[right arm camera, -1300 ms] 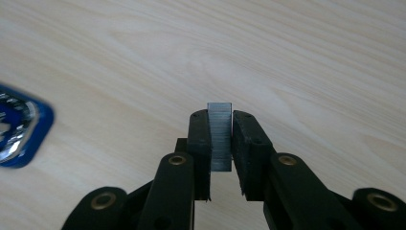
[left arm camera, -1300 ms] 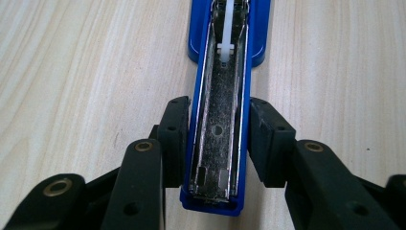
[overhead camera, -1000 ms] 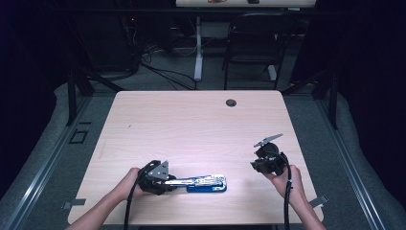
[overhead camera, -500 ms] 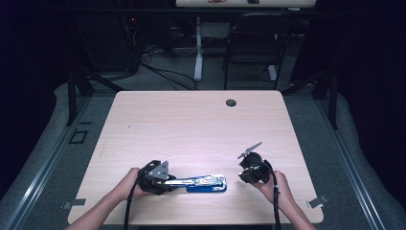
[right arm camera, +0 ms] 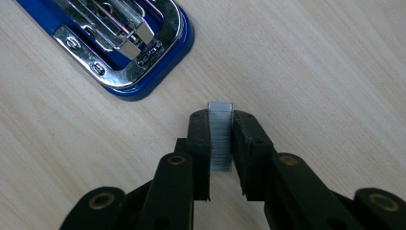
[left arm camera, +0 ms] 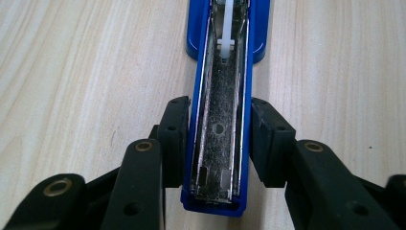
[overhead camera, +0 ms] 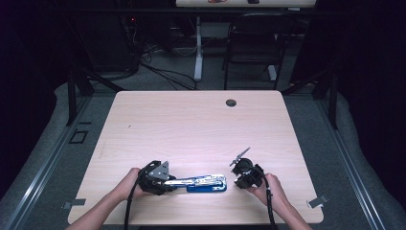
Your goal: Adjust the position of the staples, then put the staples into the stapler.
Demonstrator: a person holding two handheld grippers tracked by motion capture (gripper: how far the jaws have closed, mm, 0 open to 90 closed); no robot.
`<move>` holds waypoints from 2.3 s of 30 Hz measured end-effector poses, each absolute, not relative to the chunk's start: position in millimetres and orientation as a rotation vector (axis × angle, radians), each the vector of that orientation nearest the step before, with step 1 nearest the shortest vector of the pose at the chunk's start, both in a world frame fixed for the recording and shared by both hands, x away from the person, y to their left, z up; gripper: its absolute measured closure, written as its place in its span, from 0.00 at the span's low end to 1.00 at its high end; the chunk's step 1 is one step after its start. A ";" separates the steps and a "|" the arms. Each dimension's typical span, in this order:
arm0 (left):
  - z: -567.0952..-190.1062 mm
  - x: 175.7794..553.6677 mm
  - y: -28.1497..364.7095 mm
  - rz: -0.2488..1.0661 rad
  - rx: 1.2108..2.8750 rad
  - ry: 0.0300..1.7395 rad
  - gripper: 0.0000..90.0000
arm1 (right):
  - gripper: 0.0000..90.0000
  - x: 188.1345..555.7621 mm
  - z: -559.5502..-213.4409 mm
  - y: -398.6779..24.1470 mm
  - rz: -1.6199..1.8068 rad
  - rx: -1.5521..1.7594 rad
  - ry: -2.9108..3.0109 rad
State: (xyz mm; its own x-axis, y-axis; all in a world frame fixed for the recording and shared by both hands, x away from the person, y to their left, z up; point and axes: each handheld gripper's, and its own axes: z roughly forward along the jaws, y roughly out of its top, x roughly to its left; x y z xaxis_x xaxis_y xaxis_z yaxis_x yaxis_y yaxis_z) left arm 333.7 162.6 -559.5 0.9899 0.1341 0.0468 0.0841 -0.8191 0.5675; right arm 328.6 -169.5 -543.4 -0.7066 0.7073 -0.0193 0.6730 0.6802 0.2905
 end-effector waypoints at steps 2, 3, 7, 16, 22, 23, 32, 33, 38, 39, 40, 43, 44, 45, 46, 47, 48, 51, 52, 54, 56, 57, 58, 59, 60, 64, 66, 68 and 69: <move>-559.4 334.1 162.6 0.105 2.540 0.149 0.69 | 0.84 329.4 -543.3 -170.2 0.435 1.151 2.758; -559.6 334.3 162.4 0.104 2.541 0.147 0.69 | 0.83 330.4 -542.7 -170.5 0.433 1.151 2.758; -560.0 334.2 162.2 0.102 2.543 0.146 0.69 | 0.83 335.6 -542.0 -168.6 0.454 1.162 2.757; -561.1 334.0 161.9 0.104 2.547 0.151 0.69 | 0.86 340.9 -546.1 -168.2 0.500 1.215 2.756; -560.9 333.3 162.0 0.110 2.547 0.150 0.70 | 0.87 340.4 -545.4 -167.7 0.482 1.221 2.757; -560.8 333.1 162.0 0.113 2.548 0.148 0.70 | 0.87 340.3 -545.2 -167.7 0.485 1.219 2.756; -560.8 333.2 161.8 0.110 2.549 0.138 0.70 | 0.87 339.5 -535.1 -171.6 0.553 1.174 2.737; -560.8 333.2 161.9 0.110 2.549 0.137 0.70 | 0.87 339.4 -534.6 -171.8 0.560 1.169 2.736; -561.2 332.6 162.5 0.119 2.542 0.126 0.70 | 0.87 339.4 -531.6 -172.4 0.578 1.156 2.732; -561.2 332.5 162.5 0.119 2.542 0.127 0.70 | 0.87 339.4 -531.1 -172.5 0.578 1.154 2.732; -561.1 332.4 162.4 0.120 2.543 0.127 0.70 | 0.87 339.2 -530.2 -172.7 0.587 1.149 2.730; -560.9 331.9 162.3 0.126 2.545 0.127 0.70 | 0.87 339.0 -528.0 -173.4 0.595 1.135 2.732; -560.8 331.9 162.2 0.125 2.547 0.126 0.70 | 0.87 338.5 -526.6 -173.8 0.604 1.133 2.728; -560.7 331.8 161.9 0.129 2.547 0.119 0.71 | 0.87 338.3 -525.7 -174.2 0.605 1.120 2.726; -560.7 331.8 161.9 0.130 2.548 0.117 0.71 | 0.87 338.2 -524.6 -174.7 0.612 1.105 2.725; -560.8 332.0 161.9 0.128 2.547 0.117 0.71 | 0.87 338.0 -523.6 -175.0 0.616 1.095 2.725; -560.9 332.1 162.0 0.127 2.546 0.119 0.71 | 0.87 338.0 -522.7 -175.2 0.623 1.087 2.729; -560.9 332.1 162.1 0.127 2.547 0.121 0.71 | 0.87 339.1 -519.7 -177.1 0.632 1.067 2.715; -560.8 332.1 162.1 0.127 2.547 0.121 0.71 | 0.87 339.3 -519.0 -177.6 0.634 1.057 2.712; -560.8 332.1 161.9 0.126 2.547 0.119 0.70 | 0.87 339.7 -517.2 -179.1 0.643 1.042 2.711; -560.5 331.8 161.8 0.130 2.549 0.118 0.70 | 0.87 339.6 -515.8 -179.4 0.667 1.045 2.701; -560.6 331.8 161.7 0.130 2.549 0.118 0.70 | 0.87 339.9 -514.7 -180.1 0.668 1.037 2.700; -560.7 331.9 161.9 0.129 2.548 0.119 0.70 | 0.87 340.7 -513.2 -180.9 0.679 1.026 2.700; -560.7 331.8 162.0 0.130 2.548 0.119 0.70 | 0.87 341.1 -512.3 -181.1 0.686 1.021 2.698; -560.6 331.7 161.9 0.131 2.548 0.119 0.70 | 0.87 341.6 -511.5 -181.3 0.696 1.012 2.698; -560.7 331.8 162.1 0.129 2.547 0.121 0.70 | 0.87 343.2 -510.4 -180.9 0.713 0.990 2.695; -560.8 332.0 162.1 0.128 2.546 0.120 0.70 | 0.87 345.2 -508.9 -179.8 0.738 0.965 2.700; -560.9 332.1 162.2 0.126 2.547 0.122 0.70 | 0.87 346.7 -507.5 -179.2 0.739 0.953 2.699; -560.9 332.1 162.3 0.126 2.547 0.122 0.70 | 0.87 347.2 -507.1 -178.6 0.753 0.944 2.702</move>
